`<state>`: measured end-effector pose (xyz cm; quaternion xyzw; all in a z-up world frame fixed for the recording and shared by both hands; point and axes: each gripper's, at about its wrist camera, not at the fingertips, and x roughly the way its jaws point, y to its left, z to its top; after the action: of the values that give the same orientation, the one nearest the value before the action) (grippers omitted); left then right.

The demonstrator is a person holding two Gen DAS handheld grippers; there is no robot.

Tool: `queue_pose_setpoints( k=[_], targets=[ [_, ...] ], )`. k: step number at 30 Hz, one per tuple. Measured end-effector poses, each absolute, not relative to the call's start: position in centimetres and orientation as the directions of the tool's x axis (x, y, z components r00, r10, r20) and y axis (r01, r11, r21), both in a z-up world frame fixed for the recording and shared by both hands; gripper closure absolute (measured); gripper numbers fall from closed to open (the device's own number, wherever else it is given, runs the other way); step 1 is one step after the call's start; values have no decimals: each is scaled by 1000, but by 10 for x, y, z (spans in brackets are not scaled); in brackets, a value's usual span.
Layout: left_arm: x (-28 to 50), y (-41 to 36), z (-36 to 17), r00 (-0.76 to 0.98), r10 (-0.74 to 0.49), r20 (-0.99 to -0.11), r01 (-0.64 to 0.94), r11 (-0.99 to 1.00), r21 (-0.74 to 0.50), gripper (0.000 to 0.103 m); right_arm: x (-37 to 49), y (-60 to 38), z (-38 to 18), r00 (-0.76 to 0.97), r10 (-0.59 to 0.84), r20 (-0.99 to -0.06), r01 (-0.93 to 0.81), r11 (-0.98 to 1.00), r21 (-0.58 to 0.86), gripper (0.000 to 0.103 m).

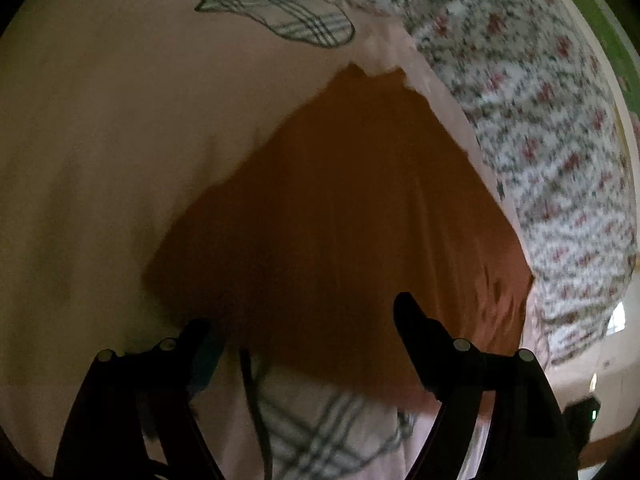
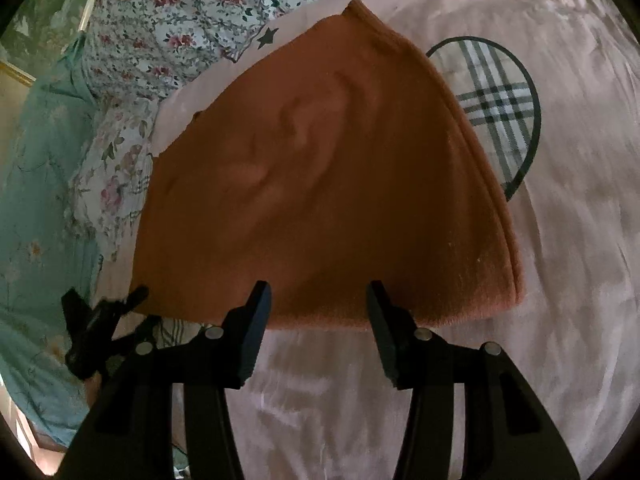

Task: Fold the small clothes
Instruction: 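Grasp the folded sweater edge with the right gripper and lift it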

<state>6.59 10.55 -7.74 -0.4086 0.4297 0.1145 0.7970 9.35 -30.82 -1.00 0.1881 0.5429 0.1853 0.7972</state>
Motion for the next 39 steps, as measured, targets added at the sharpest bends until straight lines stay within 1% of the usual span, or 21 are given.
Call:
queue_pose_setpoints(
  k=[4,5,6,7,8,9,12,15,19,22,23,24,25,27,30,38,39],
  targets=[
    [85,113,-78,609,-103,-787,-560,647,-518,24,91,-312,-9,342,490,-802,-86,866,493,52],
    [90,112,-77,599,-80,-797,-564,664,-491,29,92,-314,-9,344,487,-803,-84,868,490,52],
    [93,111,-75,592,-62,-803,-566,677,-470,47,93,-315,-10,344,484,-805,-82,869,488,52],
    [96,109,-74,588,-53,-807,-559,695,-452,59,95,-317,-11,344,479,-807,-78,872,484,52],
    [100,108,-74,594,-93,-799,-529,704,-474,79,95,-319,-11,345,478,-808,-72,871,485,52],
    [101,108,-73,596,-105,-796,-520,705,-482,85,97,-322,-12,348,482,-804,-65,868,493,52],
    [105,93,-48,606,-68,-792,-478,765,-431,89,103,-329,-7,364,493,-790,-60,859,508,52],
    [111,66,-14,643,-78,-762,-391,823,-413,91,111,-337,0,383,514,-768,-67,844,531,52],
    [126,-4,25,674,-126,-728,-188,924,-334,92,127,-344,8,378,565,-733,-61,805,590,52],
    [139,-56,29,658,-174,-733,-58,958,-280,91,141,-341,14,353,611,-709,-67,772,632,52],
    [145,-79,24,642,-179,-745,-8,971,-241,91,149,-339,15,334,640,-692,-65,748,661,52],
    [149,-94,19,629,-183,-755,27,976,-214,92,155,-337,16,322,665,-674,-57,724,687,47],
    [152,-108,14,616,-189,-764,57,979,-197,92,161,-335,16,313,685,-658,-49,703,709,38],
    [156,-132,-1,589,-192,-785,116,981,-153,92,172,-327,16,299,713,-635,-44,675,737,29],
    [155,-153,-13,582,-154,-798,169,983,-67,92,193,-308,15,279,716,-640,-66,679,731,25],
    [151,-151,-16,572,-150,-806,209,977,-34,92,250,-221,-7,157,722,-674,-170,692,701,26],
    [151,-151,-14,575,-149,-805,211,977,-30,92,255,-209,-8,149,709,-689,-202,704,681,48]
  ],
)
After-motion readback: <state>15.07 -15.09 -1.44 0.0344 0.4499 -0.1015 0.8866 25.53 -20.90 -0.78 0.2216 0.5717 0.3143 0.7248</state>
